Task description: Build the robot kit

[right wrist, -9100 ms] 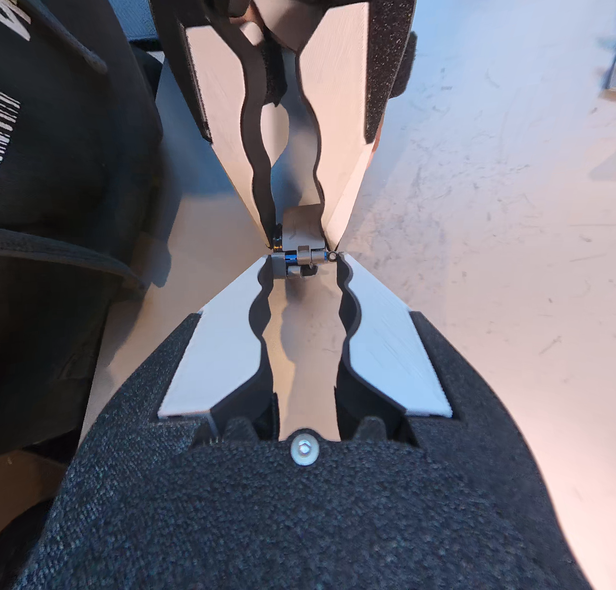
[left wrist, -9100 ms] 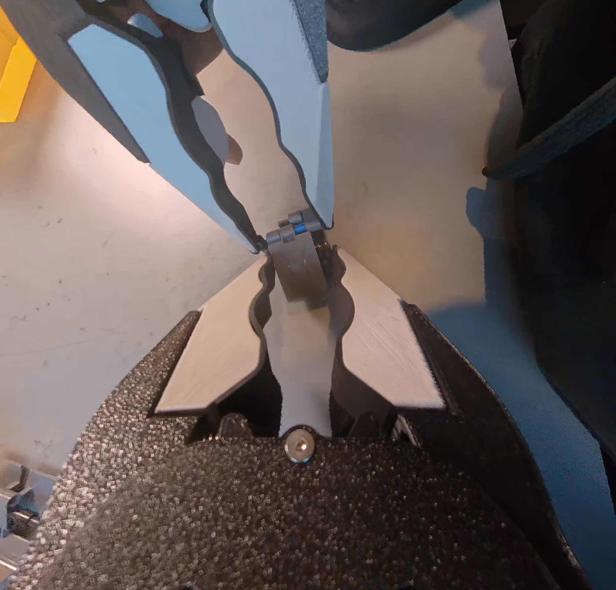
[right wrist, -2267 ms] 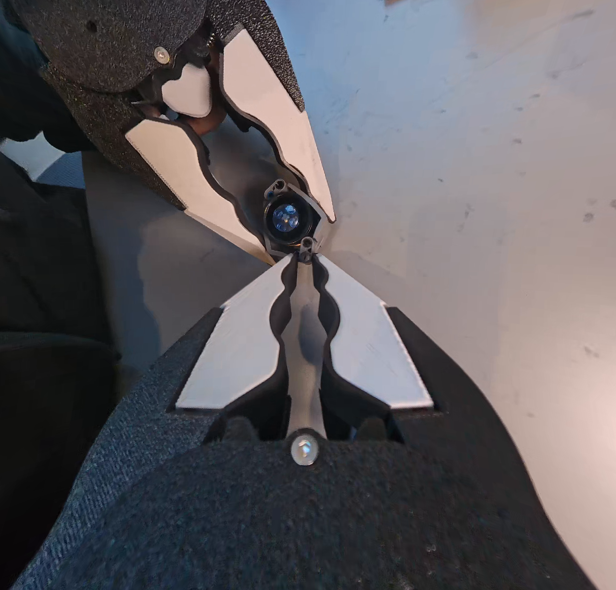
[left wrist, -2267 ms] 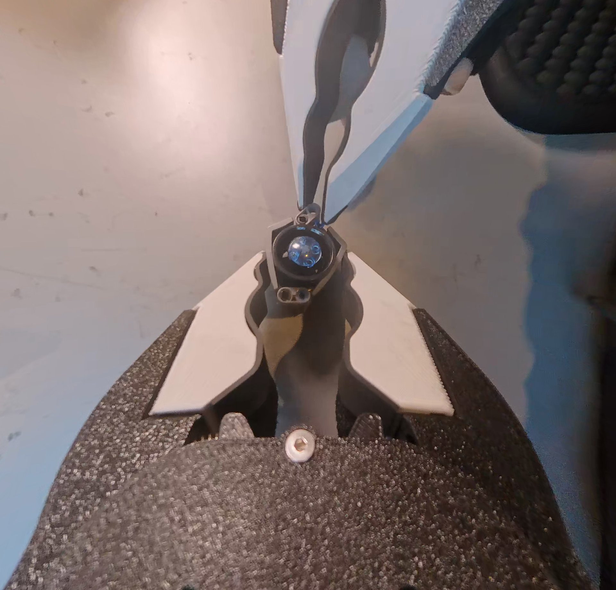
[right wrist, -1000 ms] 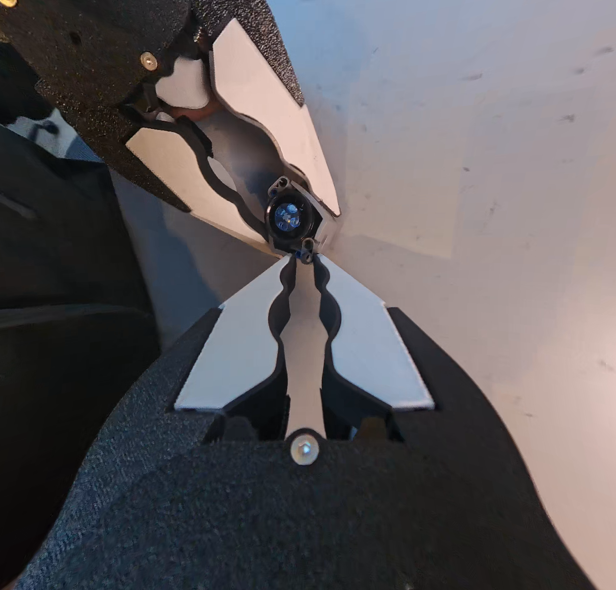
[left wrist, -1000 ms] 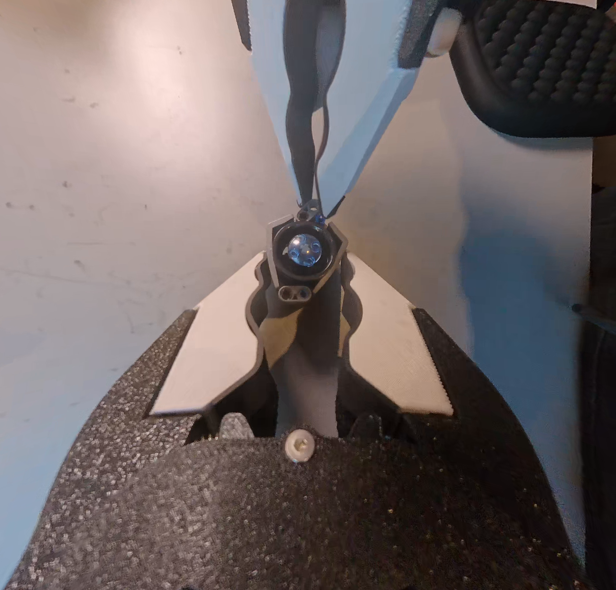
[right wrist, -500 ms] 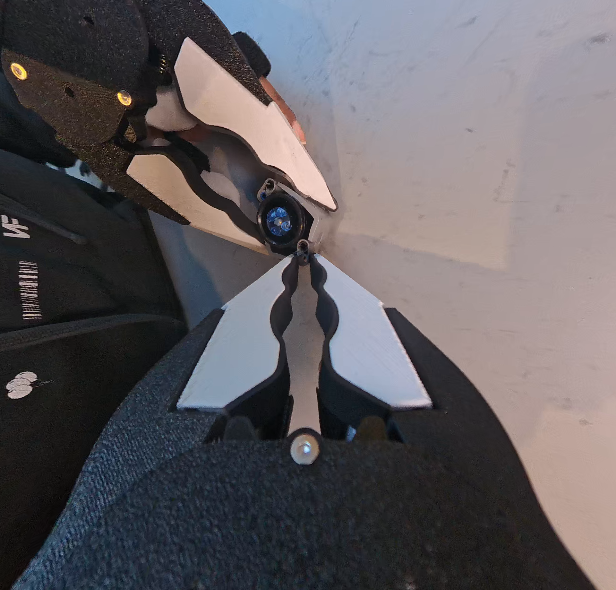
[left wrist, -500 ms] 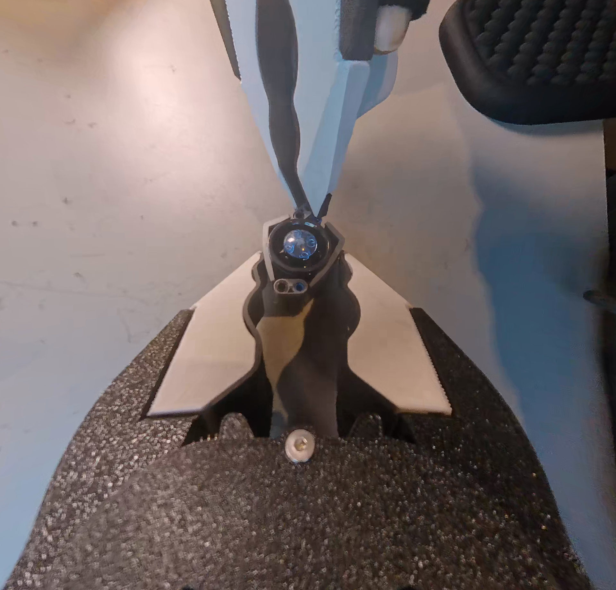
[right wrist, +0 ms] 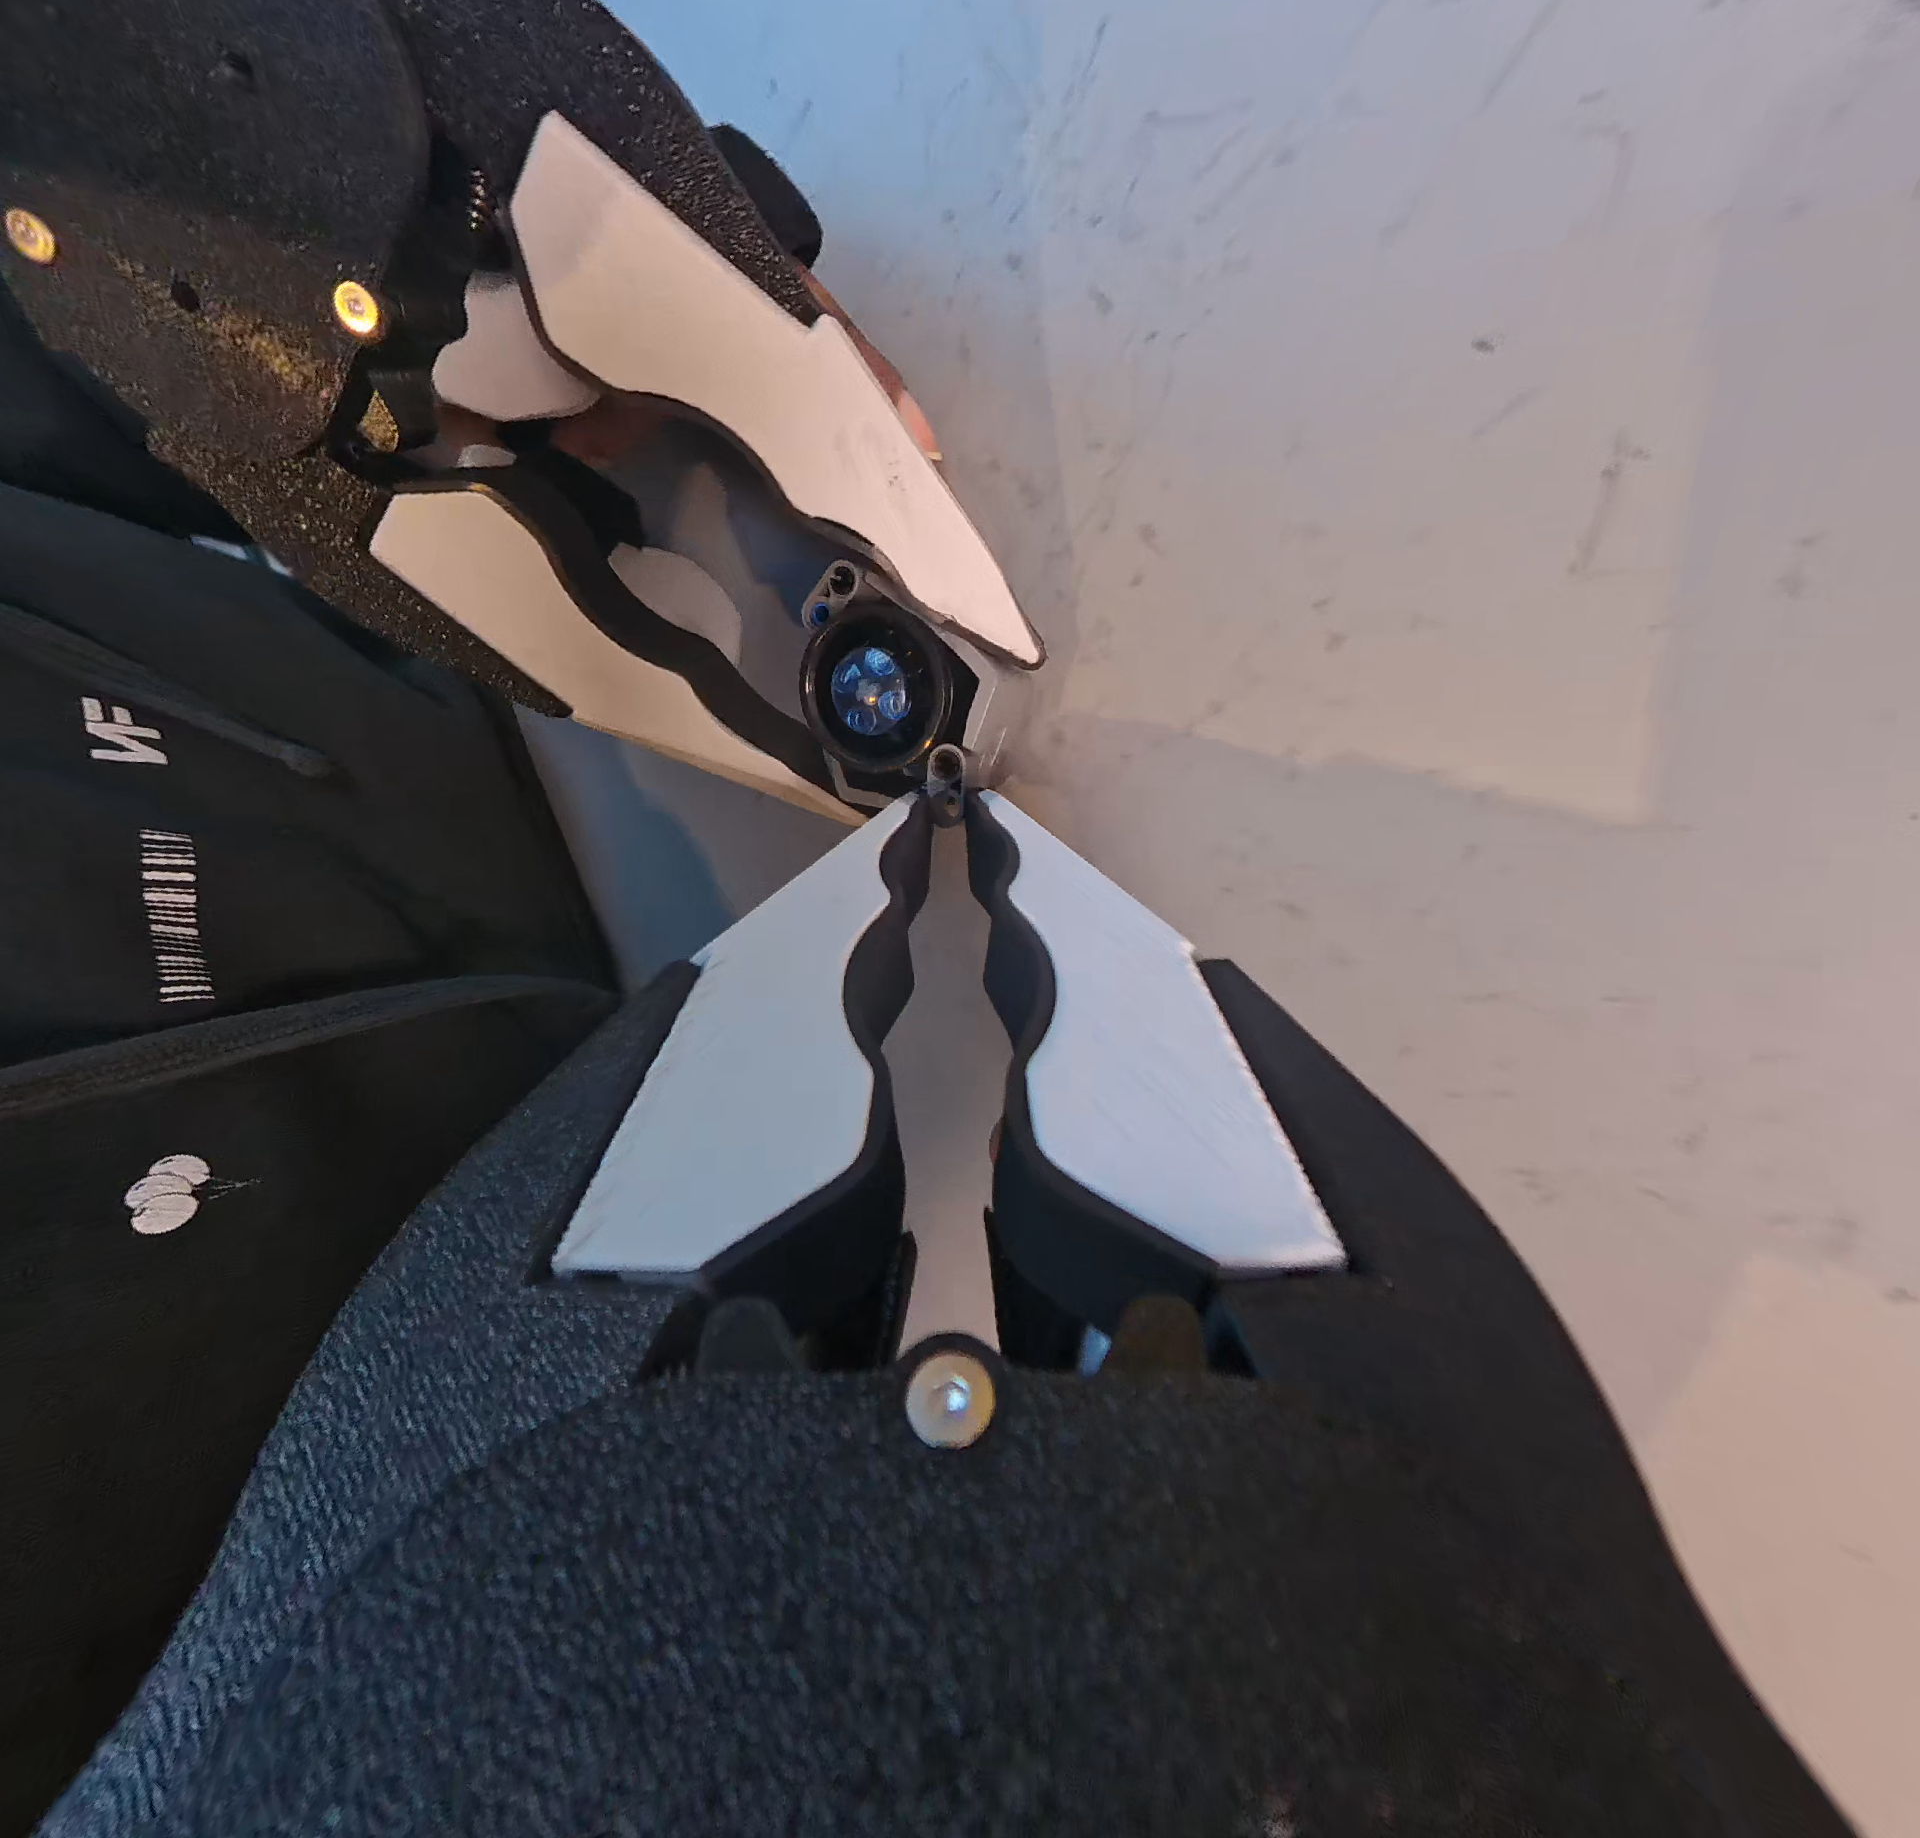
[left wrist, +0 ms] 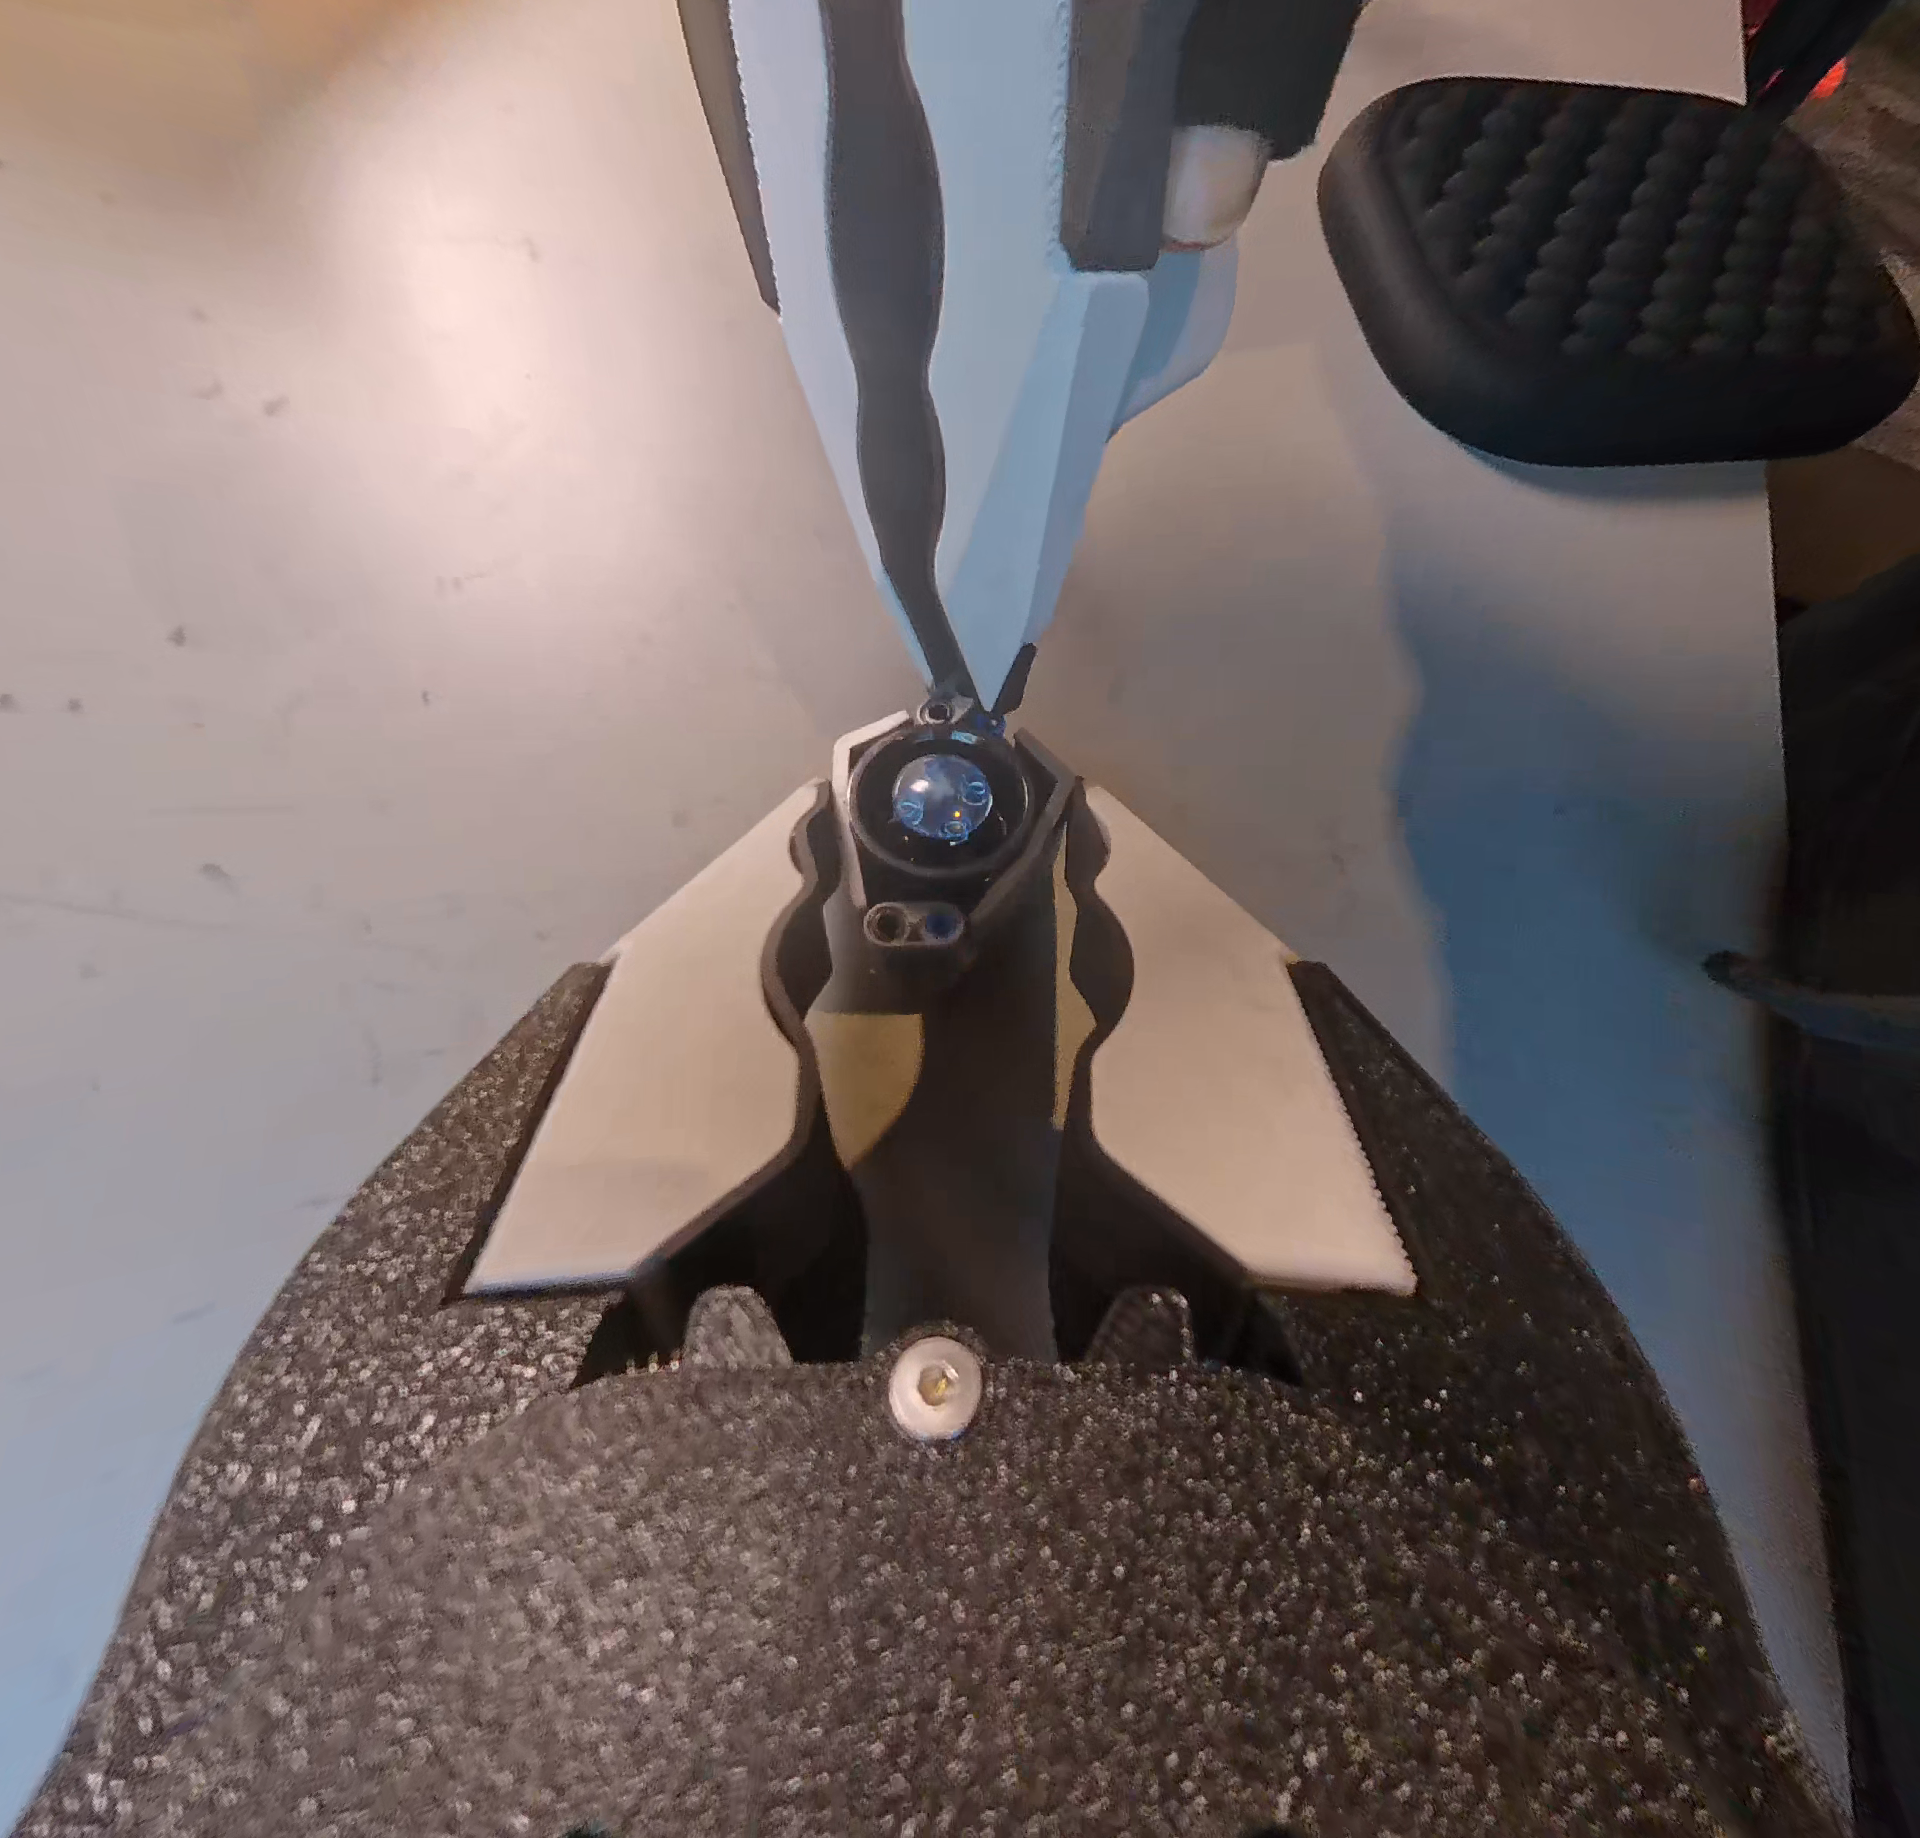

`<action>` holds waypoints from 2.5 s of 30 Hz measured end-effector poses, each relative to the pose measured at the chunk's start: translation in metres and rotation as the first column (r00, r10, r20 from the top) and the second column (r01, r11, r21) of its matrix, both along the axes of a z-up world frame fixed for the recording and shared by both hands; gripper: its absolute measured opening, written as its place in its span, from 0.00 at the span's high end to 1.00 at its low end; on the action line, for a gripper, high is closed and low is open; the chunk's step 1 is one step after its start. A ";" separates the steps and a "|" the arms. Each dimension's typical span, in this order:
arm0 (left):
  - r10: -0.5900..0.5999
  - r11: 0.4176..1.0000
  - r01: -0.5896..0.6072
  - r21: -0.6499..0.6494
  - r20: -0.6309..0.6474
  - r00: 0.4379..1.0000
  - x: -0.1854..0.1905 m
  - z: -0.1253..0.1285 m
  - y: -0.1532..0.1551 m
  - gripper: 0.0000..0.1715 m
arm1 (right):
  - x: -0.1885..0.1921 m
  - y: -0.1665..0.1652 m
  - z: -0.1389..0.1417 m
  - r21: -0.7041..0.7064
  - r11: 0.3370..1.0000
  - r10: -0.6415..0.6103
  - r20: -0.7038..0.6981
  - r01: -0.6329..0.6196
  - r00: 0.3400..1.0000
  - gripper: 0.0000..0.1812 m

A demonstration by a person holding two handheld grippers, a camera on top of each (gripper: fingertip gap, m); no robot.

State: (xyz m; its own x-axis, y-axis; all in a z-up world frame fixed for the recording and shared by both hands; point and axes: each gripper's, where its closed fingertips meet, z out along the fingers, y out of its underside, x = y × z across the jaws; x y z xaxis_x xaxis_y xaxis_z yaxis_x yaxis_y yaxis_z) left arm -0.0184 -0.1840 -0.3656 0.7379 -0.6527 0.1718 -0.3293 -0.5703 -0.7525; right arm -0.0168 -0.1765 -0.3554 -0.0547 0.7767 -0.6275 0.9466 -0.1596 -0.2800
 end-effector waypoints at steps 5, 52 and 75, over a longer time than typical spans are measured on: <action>0.014 1.000 -0.014 -0.013 -0.001 1.000 0.001 0.000 0.001 0.75 | 0.001 0.002 0.001 -0.017 1.000 0.001 0.060 0.000 0.998 0.97; -0.056 0.998 0.056 0.021 0.024 0.998 -0.003 0.002 -0.011 0.72 | -0.002 -0.020 -0.005 -0.174 0.984 0.032 -0.065 -0.043 0.997 0.91; -0.130 0.969 0.162 0.186 -0.174 0.976 -0.013 0.017 -0.012 0.83 | 0.002 -0.015 -0.004 -0.106 0.987 0.114 -0.077 -0.122 0.991 0.95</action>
State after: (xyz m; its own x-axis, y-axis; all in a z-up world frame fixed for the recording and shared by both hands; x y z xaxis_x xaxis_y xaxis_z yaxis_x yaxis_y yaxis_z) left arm -0.0317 -0.1957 -0.3487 0.6390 -0.7646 -0.0840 -0.5228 -0.3517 -0.7765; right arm -0.0147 -0.1914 -0.3597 -0.1885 0.6885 -0.7003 0.9393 -0.0818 -0.3333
